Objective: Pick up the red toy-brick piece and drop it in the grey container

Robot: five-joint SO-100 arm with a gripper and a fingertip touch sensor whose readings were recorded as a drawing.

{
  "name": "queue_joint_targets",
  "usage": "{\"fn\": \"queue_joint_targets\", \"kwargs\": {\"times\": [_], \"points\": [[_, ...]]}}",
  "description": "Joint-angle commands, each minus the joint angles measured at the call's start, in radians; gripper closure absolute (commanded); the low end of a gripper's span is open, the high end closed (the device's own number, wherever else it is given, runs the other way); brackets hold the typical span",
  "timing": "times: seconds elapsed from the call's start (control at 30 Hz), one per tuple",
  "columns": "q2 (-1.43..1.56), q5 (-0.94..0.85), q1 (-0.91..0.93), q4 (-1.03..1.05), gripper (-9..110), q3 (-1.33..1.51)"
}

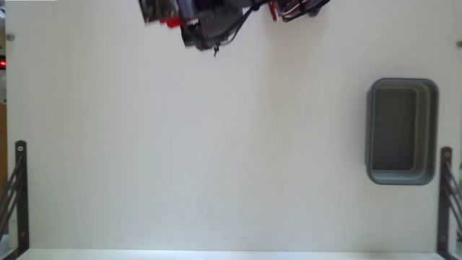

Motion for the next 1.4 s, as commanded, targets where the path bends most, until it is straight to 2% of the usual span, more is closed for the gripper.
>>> {"fn": "queue_joint_targets", "kwargs": {"times": [0.0, 0.53, 1.37], "points": [[-0.005, 0.003, -0.053, 0.001, 53, -0.062], [-0.169, 0.003, -0.476, -0.024, 53, -0.202], [-0.488, 0.003, -1.296, -0.072, 53, -0.472]]}}
